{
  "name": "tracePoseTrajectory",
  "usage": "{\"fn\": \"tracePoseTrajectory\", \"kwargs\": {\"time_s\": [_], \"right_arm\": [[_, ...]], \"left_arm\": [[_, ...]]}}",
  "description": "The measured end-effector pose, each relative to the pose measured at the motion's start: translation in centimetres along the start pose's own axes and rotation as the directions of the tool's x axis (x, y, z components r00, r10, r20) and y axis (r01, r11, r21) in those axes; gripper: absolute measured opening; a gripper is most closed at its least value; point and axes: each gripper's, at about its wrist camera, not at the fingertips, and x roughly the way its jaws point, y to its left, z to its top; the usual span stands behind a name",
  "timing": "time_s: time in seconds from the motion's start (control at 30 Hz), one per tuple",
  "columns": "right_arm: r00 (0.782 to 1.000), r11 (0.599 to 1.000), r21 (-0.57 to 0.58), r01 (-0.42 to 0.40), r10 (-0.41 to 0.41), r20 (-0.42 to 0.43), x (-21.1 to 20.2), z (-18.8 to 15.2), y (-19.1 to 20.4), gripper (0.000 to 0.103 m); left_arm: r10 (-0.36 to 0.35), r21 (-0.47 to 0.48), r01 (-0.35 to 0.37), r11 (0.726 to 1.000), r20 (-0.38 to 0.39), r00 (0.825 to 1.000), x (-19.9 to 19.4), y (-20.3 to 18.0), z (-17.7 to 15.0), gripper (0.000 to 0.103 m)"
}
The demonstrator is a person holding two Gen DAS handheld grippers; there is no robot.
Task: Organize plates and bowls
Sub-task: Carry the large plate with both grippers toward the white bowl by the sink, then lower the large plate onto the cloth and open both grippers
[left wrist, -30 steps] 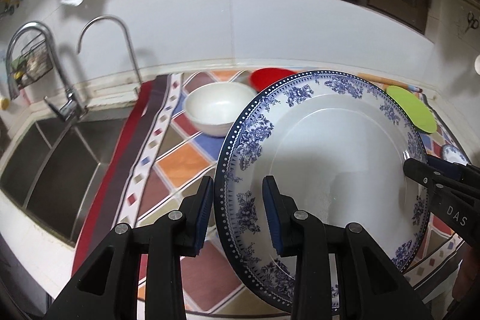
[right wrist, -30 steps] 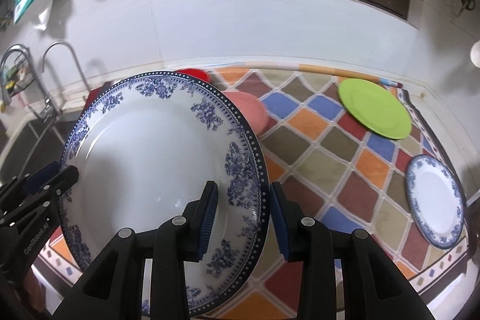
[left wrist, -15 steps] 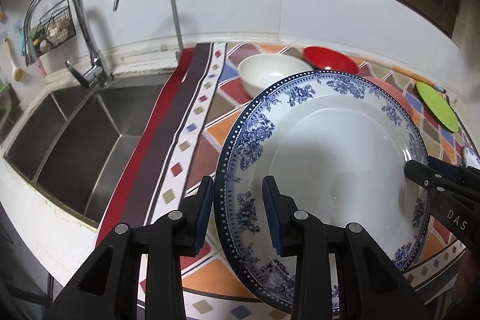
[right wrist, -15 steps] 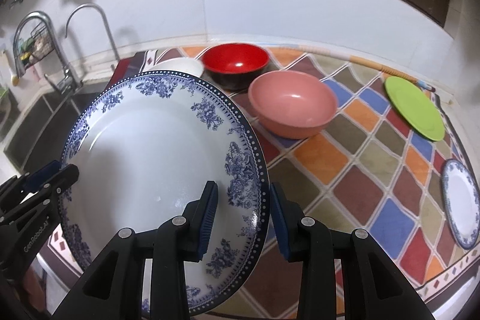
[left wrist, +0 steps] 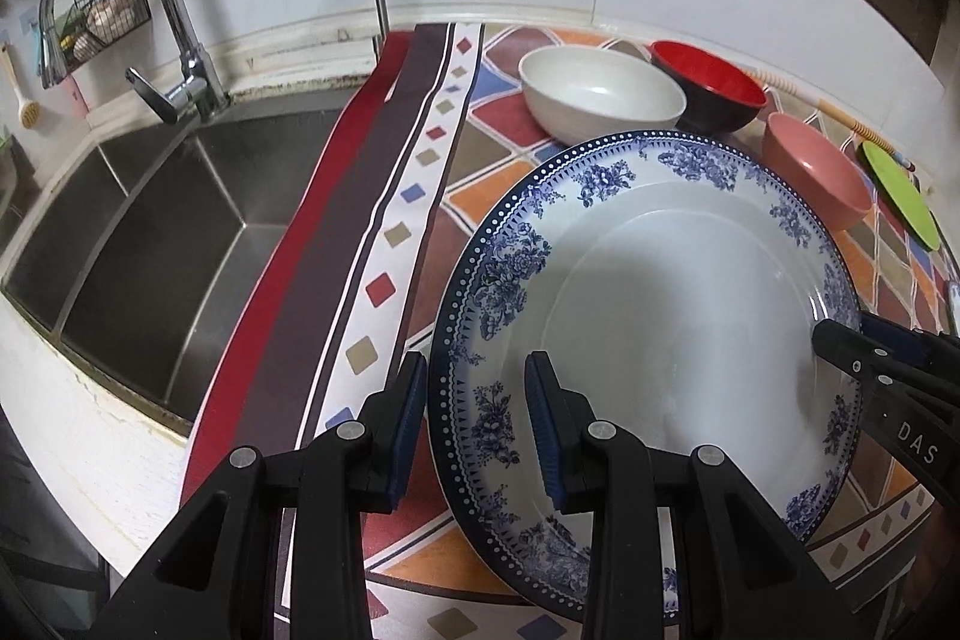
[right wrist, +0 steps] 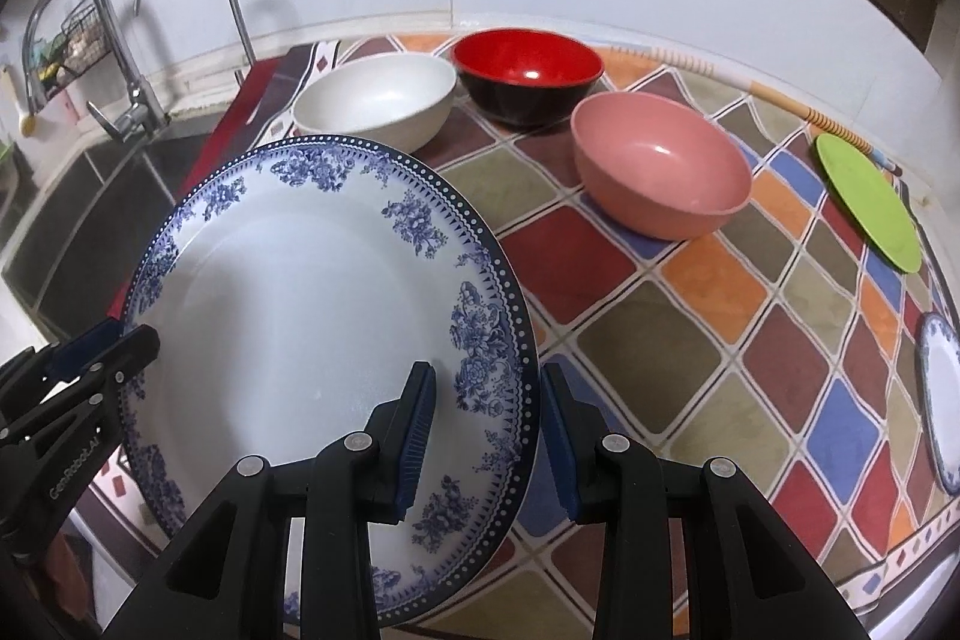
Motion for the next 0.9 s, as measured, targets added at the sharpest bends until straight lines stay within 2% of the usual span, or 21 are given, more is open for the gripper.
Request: {"fn": "tracePoseTrajectory", "kwargs": {"time_s": [0.33, 0.9], "right_arm": [[0.999, 1.000, -0.001, -0.006, 0.006, -0.053, 2.0, -0.1, 0.6, 0.036], [0.995, 1.000, 0.007, -0.002, 0.003, -0.100, 4.0, -0.2, 1.0, 0.036]], "left_arm": [[0.009, -0.002, -0.009, 1.000, -0.040, 0.999, 1.6, 0.4, -0.3, 0.034], [0.008, 0.017, -0.007, 1.000, -0.063, 0.998, 2.8, 0.4, -0.3, 0.034]]}}
